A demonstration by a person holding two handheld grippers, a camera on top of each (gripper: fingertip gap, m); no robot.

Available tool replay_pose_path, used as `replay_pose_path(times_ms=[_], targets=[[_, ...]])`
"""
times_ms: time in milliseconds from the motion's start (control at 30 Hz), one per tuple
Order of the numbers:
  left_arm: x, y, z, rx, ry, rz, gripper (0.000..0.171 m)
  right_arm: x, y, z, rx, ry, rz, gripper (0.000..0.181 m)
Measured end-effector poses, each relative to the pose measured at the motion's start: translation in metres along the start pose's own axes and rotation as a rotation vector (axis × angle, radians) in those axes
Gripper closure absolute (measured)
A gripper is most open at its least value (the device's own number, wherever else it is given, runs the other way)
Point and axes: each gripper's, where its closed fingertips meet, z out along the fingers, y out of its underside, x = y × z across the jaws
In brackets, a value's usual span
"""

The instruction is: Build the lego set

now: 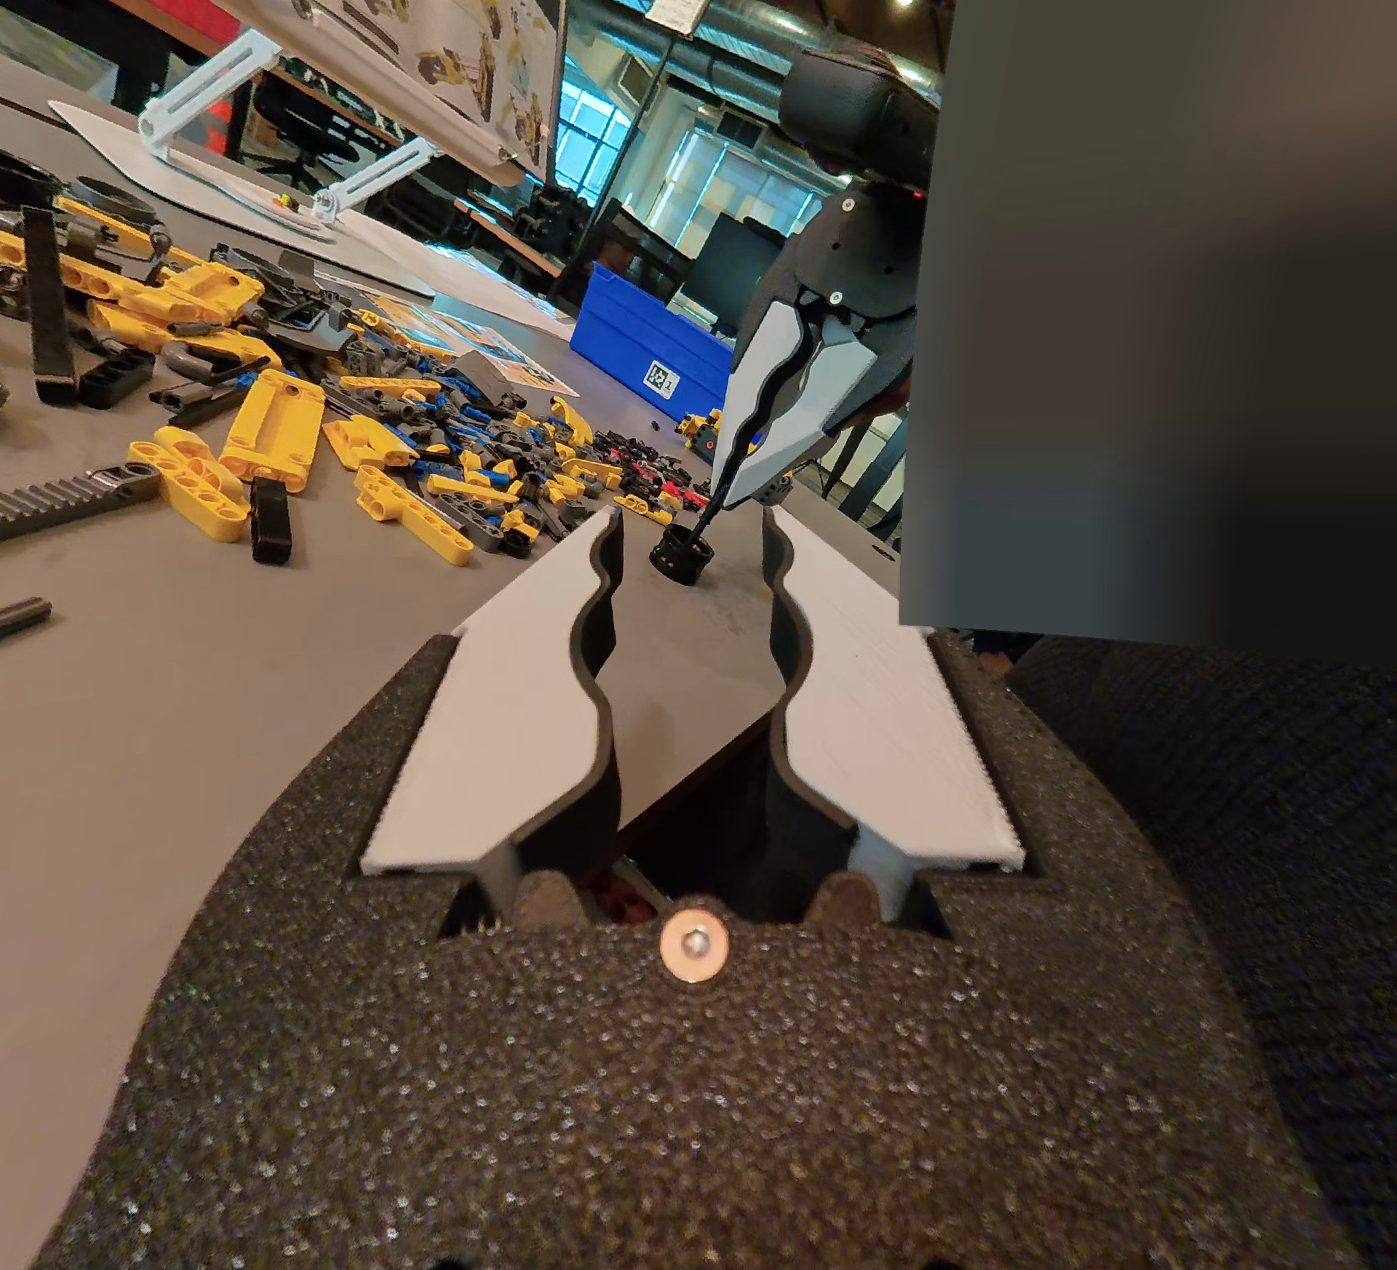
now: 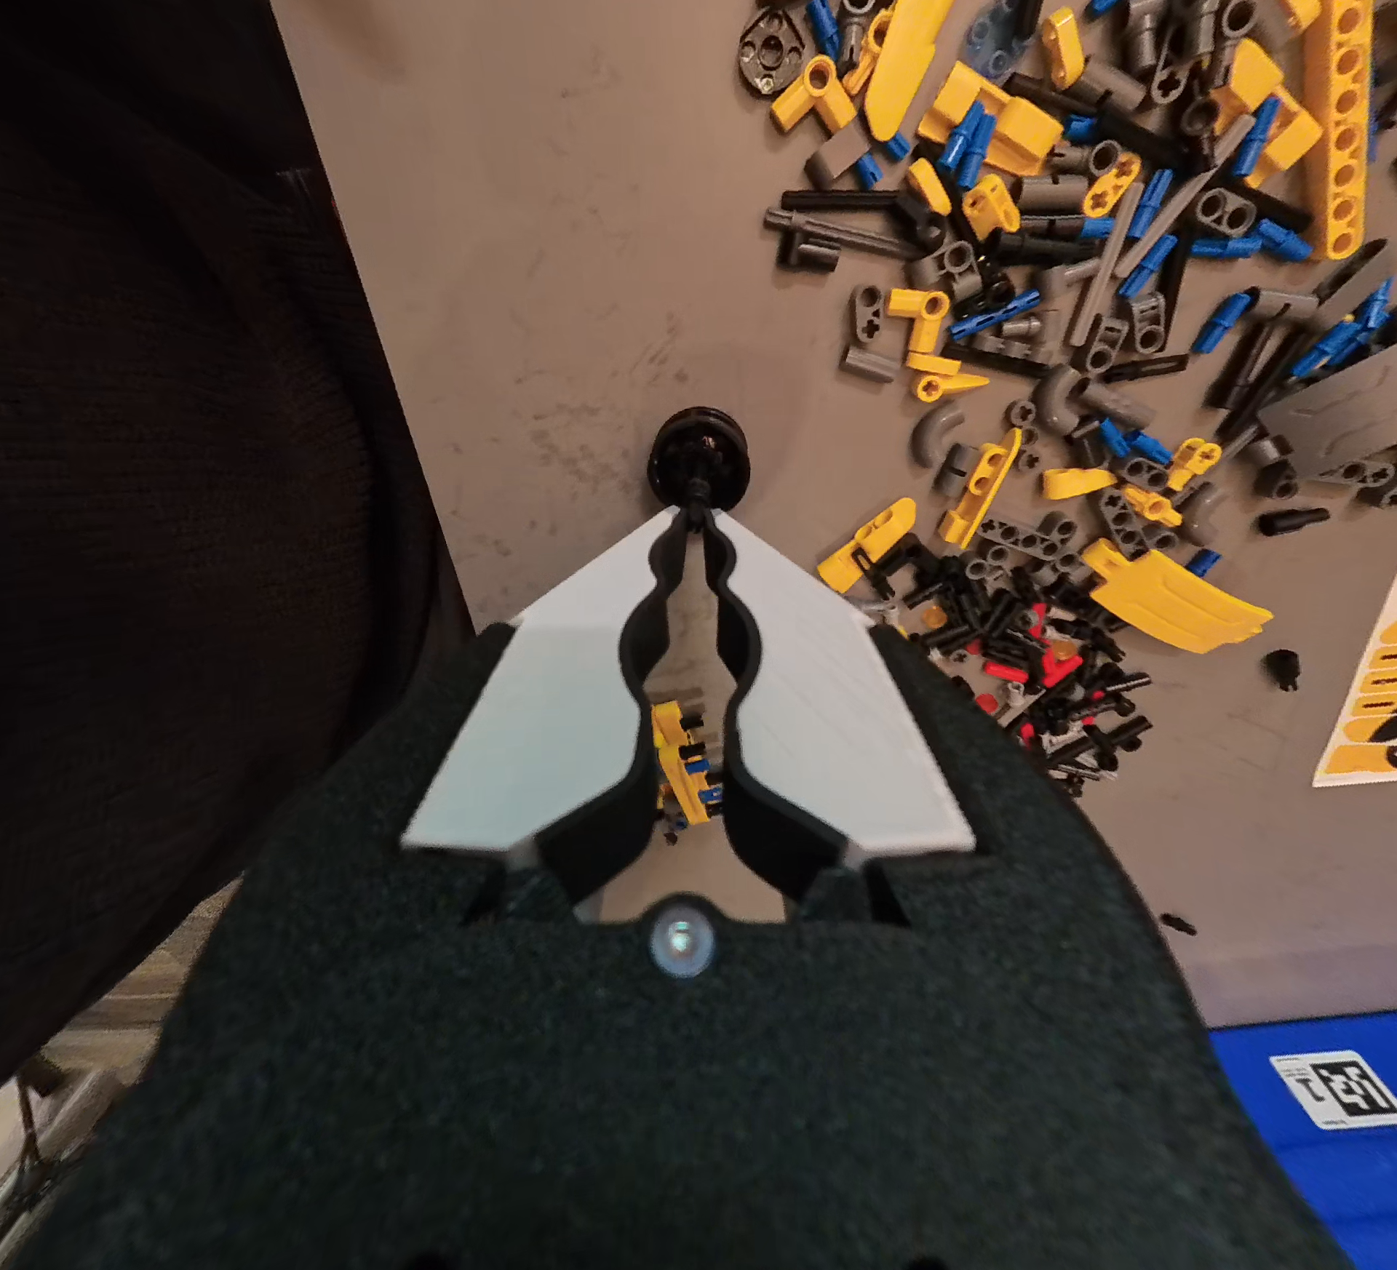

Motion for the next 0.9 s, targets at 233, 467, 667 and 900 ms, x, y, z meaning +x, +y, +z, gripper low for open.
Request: replay_pose_path(times_ms=[233,467,667,900], targets=[[-0.0005,-0.0008,-0.0011,0.002,-0.006,0.004,0.135,0.0002,-0.0011,0.0007,-0.024,-0.002,-0.012,0.177],[-0.001,-0.001,-0.0016,0.003,-0.007,0.001,0.135,0.0005,-0.0023,0.0014,-0.042,-0.01,-0.017,0.177],[-0.0019,-0.001,-0.0019,0.005,-0.009,-0.001,0.135,0.0003,-0.0019,0.0018,-0.065,-0.01,-0.027,0.177],[-0.0024,-0.0009,-0.0023,0.004,-0.01,-0.003,0.135,0.0005,-0.0013,0.0024,-0.074,-0.02,-0.02,0.177]])
